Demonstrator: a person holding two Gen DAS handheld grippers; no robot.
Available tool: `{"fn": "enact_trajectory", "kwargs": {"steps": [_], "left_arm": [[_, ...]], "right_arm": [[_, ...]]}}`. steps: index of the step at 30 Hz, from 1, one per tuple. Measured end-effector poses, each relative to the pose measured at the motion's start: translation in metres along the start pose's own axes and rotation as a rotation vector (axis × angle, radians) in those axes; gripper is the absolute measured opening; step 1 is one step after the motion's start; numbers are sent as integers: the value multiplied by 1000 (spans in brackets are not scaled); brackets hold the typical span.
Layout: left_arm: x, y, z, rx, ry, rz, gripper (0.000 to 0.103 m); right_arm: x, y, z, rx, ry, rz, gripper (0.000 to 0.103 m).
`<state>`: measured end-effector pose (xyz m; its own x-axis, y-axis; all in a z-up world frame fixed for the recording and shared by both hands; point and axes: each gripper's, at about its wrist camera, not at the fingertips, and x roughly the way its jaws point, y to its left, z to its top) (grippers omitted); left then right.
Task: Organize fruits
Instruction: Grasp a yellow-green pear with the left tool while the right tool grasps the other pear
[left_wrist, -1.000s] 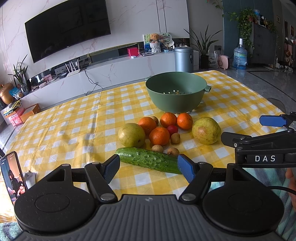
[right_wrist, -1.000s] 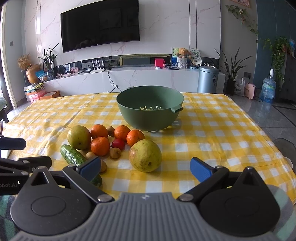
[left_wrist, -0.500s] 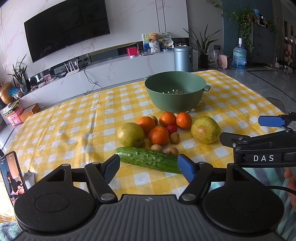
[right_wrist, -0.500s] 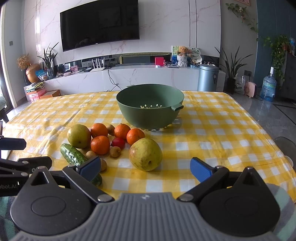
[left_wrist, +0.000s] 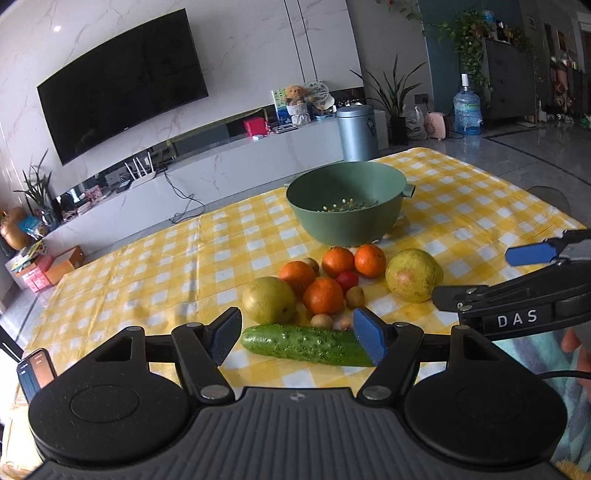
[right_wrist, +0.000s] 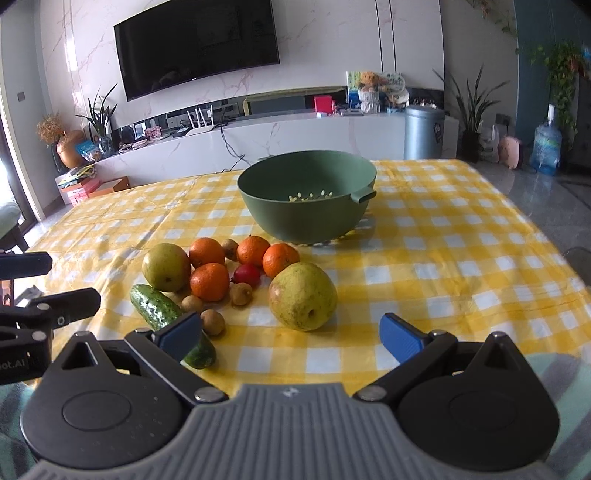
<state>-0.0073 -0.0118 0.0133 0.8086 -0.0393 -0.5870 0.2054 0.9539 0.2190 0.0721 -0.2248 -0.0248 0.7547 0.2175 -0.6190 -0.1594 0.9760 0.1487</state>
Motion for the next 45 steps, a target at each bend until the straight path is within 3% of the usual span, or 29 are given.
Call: {"fn": "enact_trajectory", "kwargs": {"steps": [13, 15, 20, 27, 36, 45], "left_arm": [[37, 47, 23, -174, 75, -73, 74], [47, 51, 26, -189, 92, -72, 74], [77, 53, 33, -178, 155, -53, 74], [115, 54, 24, -197, 197, 0, 82], [134, 68, 17, -361, 197, -45, 85], [153, 67, 12, -399, 213, -68, 85]], "right_arm": [[36, -7, 27, 71, 78, 39, 98], [47, -7, 34, 62, 105, 33, 88], [76, -13, 46, 85, 169, 21, 87], [95, -23, 42, 148, 218, 15, 87], [112, -27, 38, 205, 253, 18, 80], [118, -27, 36, 217, 250, 6, 70]]}}
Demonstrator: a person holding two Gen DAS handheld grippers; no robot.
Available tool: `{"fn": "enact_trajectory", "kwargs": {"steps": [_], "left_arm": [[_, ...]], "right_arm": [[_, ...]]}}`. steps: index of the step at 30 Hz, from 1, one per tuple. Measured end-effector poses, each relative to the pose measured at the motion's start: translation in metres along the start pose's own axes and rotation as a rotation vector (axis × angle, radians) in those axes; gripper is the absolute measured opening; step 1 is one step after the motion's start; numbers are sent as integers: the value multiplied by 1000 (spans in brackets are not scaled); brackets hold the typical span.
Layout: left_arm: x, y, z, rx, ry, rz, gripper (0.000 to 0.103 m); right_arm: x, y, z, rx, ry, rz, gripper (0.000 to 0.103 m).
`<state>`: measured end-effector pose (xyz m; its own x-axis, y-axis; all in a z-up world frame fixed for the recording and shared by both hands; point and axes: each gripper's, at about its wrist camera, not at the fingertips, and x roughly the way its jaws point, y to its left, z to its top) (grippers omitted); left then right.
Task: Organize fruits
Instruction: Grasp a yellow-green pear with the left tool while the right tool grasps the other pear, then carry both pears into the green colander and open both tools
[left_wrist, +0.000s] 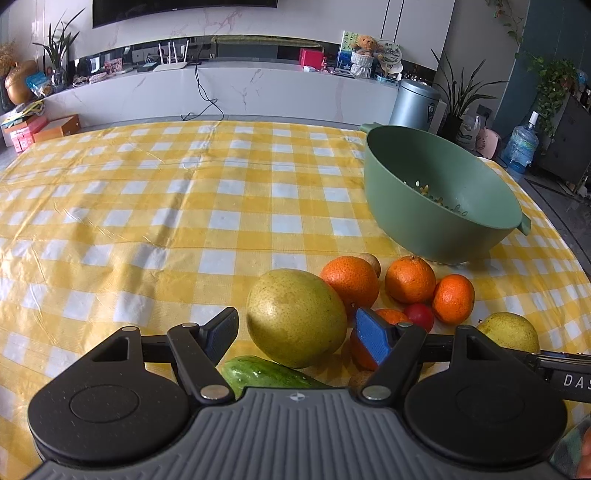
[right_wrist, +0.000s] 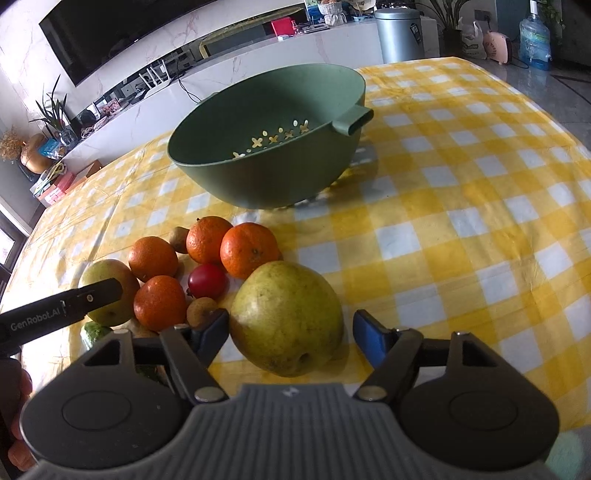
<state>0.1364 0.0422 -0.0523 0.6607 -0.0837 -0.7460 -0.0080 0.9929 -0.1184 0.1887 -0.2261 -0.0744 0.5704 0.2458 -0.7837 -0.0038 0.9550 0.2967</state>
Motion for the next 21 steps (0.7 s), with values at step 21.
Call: {"fn": "enact_trajectory", "kwargs": {"steps": [21], "left_arm": [[5, 9, -2, -55, 11, -43, 72]], "right_arm": [[2, 6, -2, -46, 7, -13, 63]]}}
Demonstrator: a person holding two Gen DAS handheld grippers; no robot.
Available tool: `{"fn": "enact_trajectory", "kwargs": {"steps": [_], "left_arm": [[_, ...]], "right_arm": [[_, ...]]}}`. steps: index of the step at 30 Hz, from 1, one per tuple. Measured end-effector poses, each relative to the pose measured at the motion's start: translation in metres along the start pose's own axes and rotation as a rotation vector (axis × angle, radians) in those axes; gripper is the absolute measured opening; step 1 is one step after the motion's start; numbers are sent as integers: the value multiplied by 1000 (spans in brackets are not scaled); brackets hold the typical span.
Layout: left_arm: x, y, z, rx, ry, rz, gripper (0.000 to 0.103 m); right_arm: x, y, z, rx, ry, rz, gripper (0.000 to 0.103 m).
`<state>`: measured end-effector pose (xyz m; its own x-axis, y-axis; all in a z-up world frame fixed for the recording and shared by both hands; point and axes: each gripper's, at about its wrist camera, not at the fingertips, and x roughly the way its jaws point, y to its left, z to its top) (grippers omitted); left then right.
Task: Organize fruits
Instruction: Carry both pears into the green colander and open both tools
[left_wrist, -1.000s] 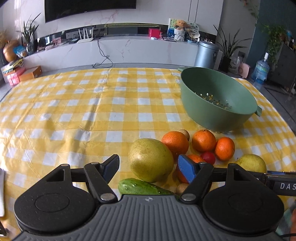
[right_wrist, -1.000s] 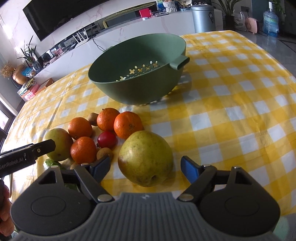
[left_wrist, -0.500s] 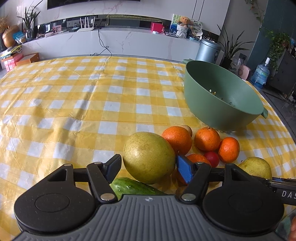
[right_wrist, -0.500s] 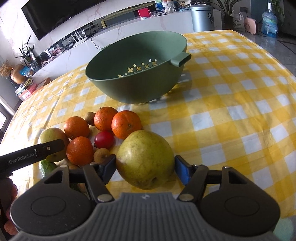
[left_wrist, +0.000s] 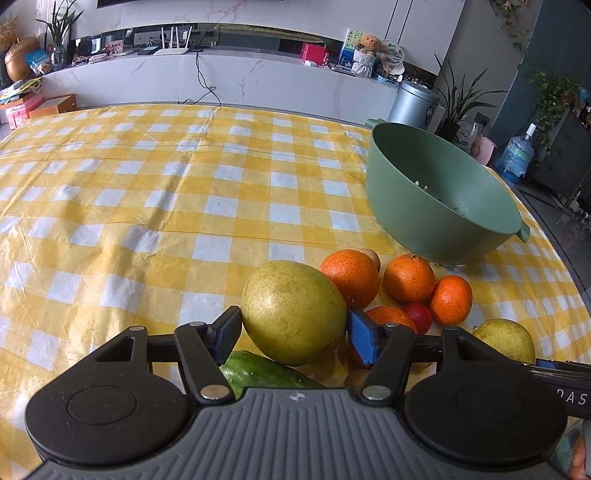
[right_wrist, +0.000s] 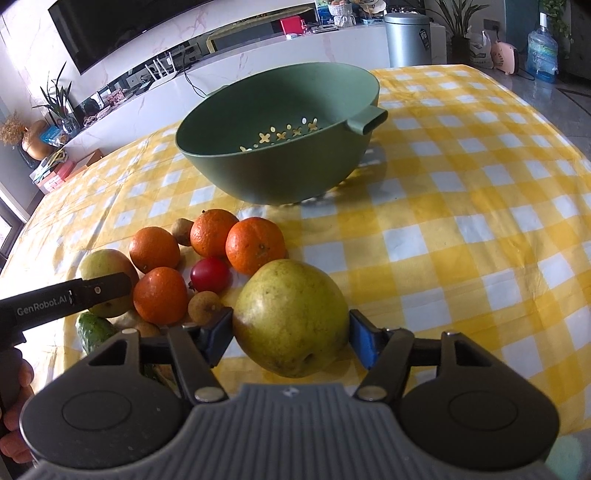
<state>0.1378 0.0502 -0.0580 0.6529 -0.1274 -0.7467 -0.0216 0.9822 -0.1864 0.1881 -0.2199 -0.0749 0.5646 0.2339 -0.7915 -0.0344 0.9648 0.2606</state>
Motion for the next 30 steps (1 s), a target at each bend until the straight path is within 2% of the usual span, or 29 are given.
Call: {"fn": "enact_trajectory", "kwargs": {"steps": [6, 12, 18, 24, 27, 30], "left_arm": [[-26, -5, 6, 30, -47, 5, 72], [-54, -17, 32, 40, -46, -81, 72], [-64, -43, 75, 115, -53, -158, 72], [-37, -76, 124, 224, -18, -207, 72], [-8, -88, 140, 250, 49, -238, 71], [25, -92, 152, 235, 132, -267, 71]], "right_arm": [[-13, 2, -1, -14, -36, 25, 63], [-32, 2, 10, -35, -48, 84, 63], [-57, 5, 51, -151, -106, 122, 63], [-55, 8, 111, -325, -109, 110, 63], [-34, 7, 142, -380, -58, 109, 63], [-6, 7, 164, -438, -7, 94, 63]]}}
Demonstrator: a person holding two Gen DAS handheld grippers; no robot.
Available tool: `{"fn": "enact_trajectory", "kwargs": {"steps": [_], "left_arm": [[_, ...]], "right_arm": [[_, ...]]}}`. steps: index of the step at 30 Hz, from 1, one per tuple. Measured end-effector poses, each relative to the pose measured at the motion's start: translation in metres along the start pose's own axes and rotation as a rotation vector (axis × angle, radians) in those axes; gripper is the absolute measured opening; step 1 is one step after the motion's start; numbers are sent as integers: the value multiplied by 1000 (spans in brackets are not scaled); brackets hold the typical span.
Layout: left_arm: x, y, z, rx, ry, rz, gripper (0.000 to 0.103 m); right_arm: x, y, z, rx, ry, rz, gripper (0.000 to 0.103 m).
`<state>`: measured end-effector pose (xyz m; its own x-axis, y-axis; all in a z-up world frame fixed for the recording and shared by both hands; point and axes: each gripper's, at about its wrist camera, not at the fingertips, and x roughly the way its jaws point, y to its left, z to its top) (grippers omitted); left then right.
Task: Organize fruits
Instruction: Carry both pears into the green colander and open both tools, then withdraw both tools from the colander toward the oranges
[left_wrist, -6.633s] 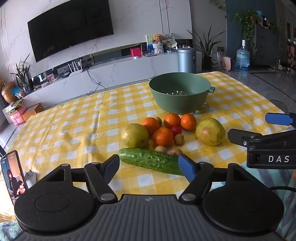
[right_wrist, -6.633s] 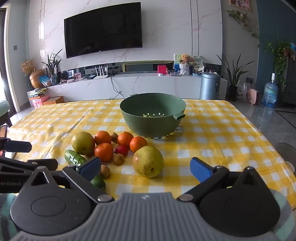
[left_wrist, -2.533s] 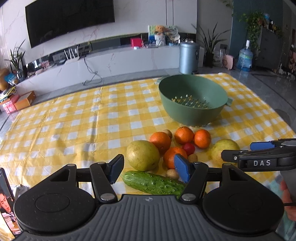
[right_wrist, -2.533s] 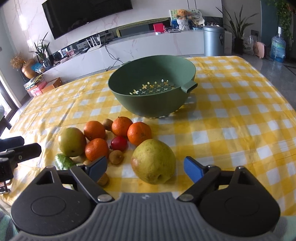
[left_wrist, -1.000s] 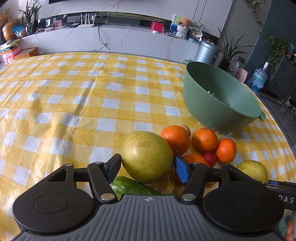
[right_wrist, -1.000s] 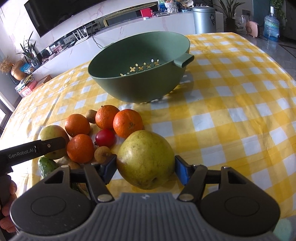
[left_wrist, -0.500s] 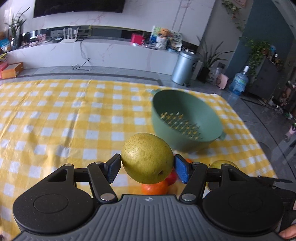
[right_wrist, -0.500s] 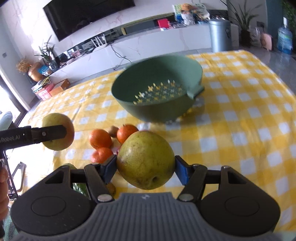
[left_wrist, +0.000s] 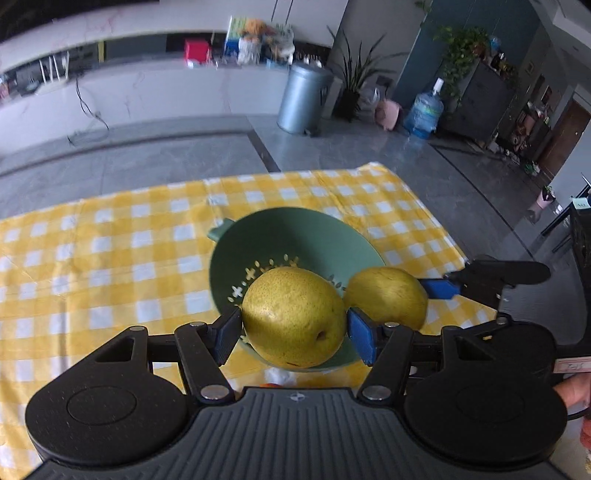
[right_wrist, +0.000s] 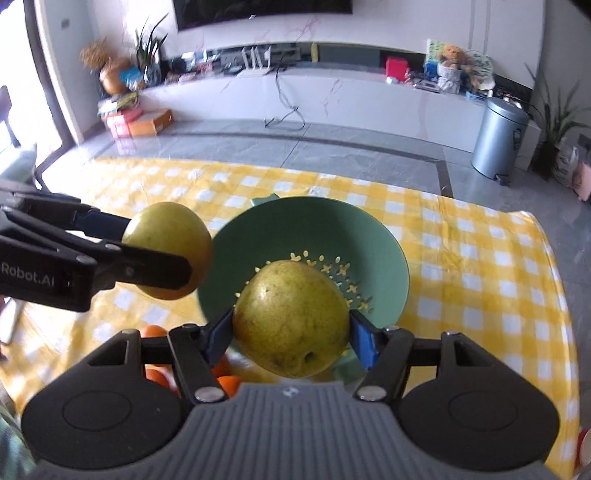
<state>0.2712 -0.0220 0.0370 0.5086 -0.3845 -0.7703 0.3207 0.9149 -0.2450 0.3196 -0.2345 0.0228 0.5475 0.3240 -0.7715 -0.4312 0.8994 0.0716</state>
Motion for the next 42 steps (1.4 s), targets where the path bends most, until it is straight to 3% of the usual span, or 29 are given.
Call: {"fn": "enact_trajectory", "kwargs": {"steps": [5, 10, 17, 23, 28, 30, 32, 38, 42], "left_arm": [[46, 8, 15, 21, 112, 3, 71], [80, 17, 18, 42, 208, 23, 71], [97, 5, 20, 124, 272, 69, 71], [112, 2, 24, 130, 349, 79, 71], [115, 1, 22, 132, 345, 92, 71], [114, 1, 24, 125, 337, 97, 73], [112, 3, 26, 103, 339, 77, 74], [103, 6, 27, 62, 327, 68, 75], [79, 2, 26, 52, 267, 73, 75]], "right_arm": [[50, -8, 12, -93, 127, -10, 63], [83, -10, 12, -139, 210, 39, 63], [105, -10, 13, -159, 286, 59, 63], [107, -9, 15, -187, 312, 55, 64], [108, -10, 16, -188, 329, 48, 66], [107, -10, 17, -206, 320, 23, 78], [105, -11, 19, -205, 321, 22, 80], [96, -13, 21, -175, 303, 12, 81], [77, -10, 22, -143, 271, -4, 86]]}}
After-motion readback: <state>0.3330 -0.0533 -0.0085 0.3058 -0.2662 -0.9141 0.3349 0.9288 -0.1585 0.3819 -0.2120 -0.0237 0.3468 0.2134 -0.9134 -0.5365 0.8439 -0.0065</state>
